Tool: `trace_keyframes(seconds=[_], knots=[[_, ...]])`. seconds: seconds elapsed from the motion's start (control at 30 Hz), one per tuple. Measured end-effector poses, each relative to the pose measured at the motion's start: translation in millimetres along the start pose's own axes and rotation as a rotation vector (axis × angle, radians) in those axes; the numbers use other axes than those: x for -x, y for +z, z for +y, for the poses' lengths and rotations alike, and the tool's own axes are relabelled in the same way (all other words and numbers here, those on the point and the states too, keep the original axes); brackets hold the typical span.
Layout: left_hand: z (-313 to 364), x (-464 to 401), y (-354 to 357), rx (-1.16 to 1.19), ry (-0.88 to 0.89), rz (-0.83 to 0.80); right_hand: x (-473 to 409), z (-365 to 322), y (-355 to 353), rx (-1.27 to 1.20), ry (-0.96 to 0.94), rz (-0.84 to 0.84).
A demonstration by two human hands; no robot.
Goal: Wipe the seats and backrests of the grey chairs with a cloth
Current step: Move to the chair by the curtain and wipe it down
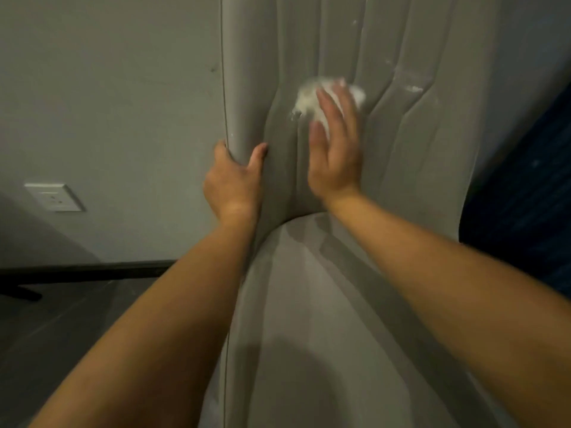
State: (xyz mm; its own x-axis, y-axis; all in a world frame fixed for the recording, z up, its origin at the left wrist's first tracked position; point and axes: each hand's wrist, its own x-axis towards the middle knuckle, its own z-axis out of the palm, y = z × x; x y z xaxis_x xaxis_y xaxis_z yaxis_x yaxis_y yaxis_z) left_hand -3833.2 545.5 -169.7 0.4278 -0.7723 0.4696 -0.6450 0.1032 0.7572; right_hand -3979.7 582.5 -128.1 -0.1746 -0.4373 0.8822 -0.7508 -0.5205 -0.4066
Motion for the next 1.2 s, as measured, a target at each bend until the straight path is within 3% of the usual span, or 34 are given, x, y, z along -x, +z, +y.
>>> trace_keyframes(seconds=[0.13,0.23,0.3,0.53,0.63,0.77,0.9,0.97,1.07,1.2], knots=[[-22.8,26.4,-1.2,-0.024,-0.042,-0.105,-81.1,-29.9,34.2,0.303,-0.484,-0.22],[-26.0,27.3,-1.0,0.006,-0.096,-0.151,-80.6,-42.7,54.8,0.587,-0.853,-0.682],[-27.6,30.6,-0.2,0.024,-0.137,-0.165,-64.6,-35.6,55.7,0.66,-1.005,-0.864],[-26.1,36.9,-2.4,-0.035,-0.142,-0.151,-82.8,-18.2,45.1,0.74,-1.223,-0.719],[-28.5,37.7,-4.4,-0.076,-0.105,-0.118,-126.8,-21.8,48.1,0.776,-1.092,-0.657],[-31.1,34.3,-4.5,-0.094,-0.074,-0.16,-179.0,-16.6,35.8,0.794,-0.688,-0.55],[-30.8,24.6,-12.3,-0.121,0.009,-0.205,-159.9,-20.5,49.6,0.787,-0.428,-0.421],[-17.0,14.5,-17.5,0.025,-0.016,-0.232,-145.6,-20.2,59.0,0.747,-0.305,-0.348],[24.8,-32.4,-25.2,0.258,-0.035,-0.109,-135.9,-15.1,62.0,0.69,-0.267,-0.29],[70.6,-108.8,-44.7,0.236,0.048,0.006,-107.5,7.3,54.0,0.633,-0.269,-0.316]])
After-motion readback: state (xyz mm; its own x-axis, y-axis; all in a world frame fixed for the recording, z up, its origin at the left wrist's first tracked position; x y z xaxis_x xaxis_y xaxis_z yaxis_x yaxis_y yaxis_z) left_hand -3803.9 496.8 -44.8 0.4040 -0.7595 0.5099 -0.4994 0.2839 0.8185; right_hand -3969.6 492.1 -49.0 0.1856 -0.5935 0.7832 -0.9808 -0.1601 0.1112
